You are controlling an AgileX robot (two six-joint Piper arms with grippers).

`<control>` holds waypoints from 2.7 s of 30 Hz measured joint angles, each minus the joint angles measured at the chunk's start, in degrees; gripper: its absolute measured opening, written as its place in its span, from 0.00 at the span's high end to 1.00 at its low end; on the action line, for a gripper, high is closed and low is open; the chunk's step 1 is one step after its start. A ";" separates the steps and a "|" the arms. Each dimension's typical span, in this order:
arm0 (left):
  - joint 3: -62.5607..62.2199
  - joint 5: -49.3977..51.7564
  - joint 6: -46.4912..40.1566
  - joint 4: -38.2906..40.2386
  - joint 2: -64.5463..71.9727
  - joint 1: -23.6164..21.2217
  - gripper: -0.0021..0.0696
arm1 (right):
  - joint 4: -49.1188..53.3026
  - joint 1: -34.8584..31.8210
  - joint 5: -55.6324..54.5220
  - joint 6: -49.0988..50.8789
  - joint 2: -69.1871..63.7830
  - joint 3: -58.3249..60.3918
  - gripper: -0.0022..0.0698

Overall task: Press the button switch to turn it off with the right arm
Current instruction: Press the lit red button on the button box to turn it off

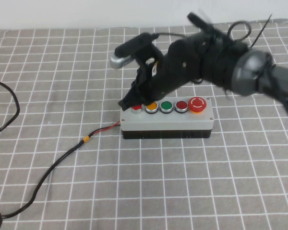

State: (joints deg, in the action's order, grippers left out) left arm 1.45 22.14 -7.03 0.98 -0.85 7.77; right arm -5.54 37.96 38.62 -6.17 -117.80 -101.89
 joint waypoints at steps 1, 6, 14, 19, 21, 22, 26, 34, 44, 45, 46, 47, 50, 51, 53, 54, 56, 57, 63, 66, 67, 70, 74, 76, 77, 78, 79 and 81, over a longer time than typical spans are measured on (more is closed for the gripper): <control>0.00 0.00 0.00 0.00 0.00 0.00 0.98 | 0.26 0.00 0.78 0.00 0.85 -0.24 0.99; 0.00 0.00 0.00 0.00 0.00 0.00 0.98 | 3.89 0.00 2.54 0.00 9.92 -1.40 0.99; 0.00 0.00 0.00 0.00 0.00 0.00 0.98 | 10.45 0.00 9.49 -0.10 24.60 -0.46 0.99; 0.00 0.00 0.00 0.00 0.00 0.00 0.98 | 12.12 0.00 10.48 2.86 34.85 8.00 0.99; 0.00 0.00 0.00 0.00 0.00 0.00 0.98 | 13.22 0.00 9.77 5.71 38.86 13.67 0.99; 0.00 0.00 0.00 0.00 0.00 0.00 0.98 | 13.76 0.00 8.83 7.38 41.12 16.90 0.99; 0.00 0.00 0.00 0.00 0.00 0.00 0.98 | 15.39 0.00 3.31 13.30 50.02 29.98 0.99; 0.00 0.00 0.00 0.00 0.00 0.00 0.98 | 16.01 0.00 -13.17 25.93 67.73 60.05 0.99; 0.00 0.10 0.00 0.00 0.00 0.00 0.98 | 16.24 0.00 -23.21 27.20 77.25 71.36 0.99; 0.00 0.10 0.00 0.00 0.00 0.00 0.98 | 16.24 0.00 -23.21 27.20 77.25 71.36 0.99; 0.00 0.10 0.00 0.00 0.00 0.00 0.98 | 16.24 0.00 -23.33 27.29 77.13 71.46 0.99; 0.00 0.10 0.00 0.00 0.00 0.00 0.98 | 16.24 0.00 -23.33 27.29 76.99 71.44 0.99; 0.00 0.10 0.00 0.00 0.00 0.00 0.98 | 16.24 0.00 -23.33 27.29 76.47 71.44 0.99; 0.00 0.10 0.00 0.00 0.00 0.00 0.98 | 16.24 0.00 -23.41 27.29 76.20 71.44 0.99; 0.00 0.10 0.00 0.00 0.00 0.00 0.98 | 16.24 0.00 -23.41 27.29 75.83 71.44 0.99; 0.00 0.10 0.00 0.00 0.00 0.00 0.98 | 16.24 0.00 -23.41 27.29 75.93 71.55 0.99; 0.00 0.10 0.00 0.00 0.00 0.00 0.98 | 16.24 -0.42 -22.91 27.29 77.64 71.74 0.99; 0.00 0.10 0.00 0.00 0.00 0.00 0.98 | 16.13 -1.29 -22.55 27.29 79.19 71.88 0.99; 0.00 0.10 0.00 0.00 0.00 0.00 0.98 | 16.49 -13.69 -17.02 26.44 92.60 71.88 0.99; 0.00 0.10 0.00 0.00 0.00 0.00 0.98 | 16.49 -21.48 -15.39 26.44 99.75 72.83 0.99; 0.00 0.10 0.00 0.00 0.00 0.00 0.98 | 16.49 -23.89 -15.16 26.44 101.73 73.48 0.99; 0.00 0.10 0.00 0.00 0.00 0.00 0.98 | 16.49 -29.22 -15.07 26.44 105.93 75.75 0.99; 0.00 0.10 0.00 0.00 0.00 0.00 0.98 | 16.49 -31.64 -15.07 26.44 108.92 79.77 0.99; 0.00 0.10 0.00 0.00 0.00 0.00 0.98 | 16.49 -31.62 -15.07 26.44 110.12 82.50 0.99; 0.00 0.10 0.00 0.00 0.00 0.00 0.98 | 16.49 -31.67 -14.96 26.44 110.78 83.98 0.99; 0.00 0.10 0.00 0.00 0.00 0.00 0.98 | 16.49 -31.76 -14.96 26.44 111.39 85.20 0.99; 0.00 0.10 0.00 0.00 0.00 0.00 0.98 | 16.49 -31.76 -14.96 26.44 112.31 86.84 0.99; 0.00 0.10 0.00 0.00 0.00 0.00 0.98 | 16.49 -31.76 -14.83 26.44 114.40 90.01 0.99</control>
State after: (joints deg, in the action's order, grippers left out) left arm 1.45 22.24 -7.03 0.98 -0.85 7.77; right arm 10.95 6.19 23.79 20.27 -3.40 -11.88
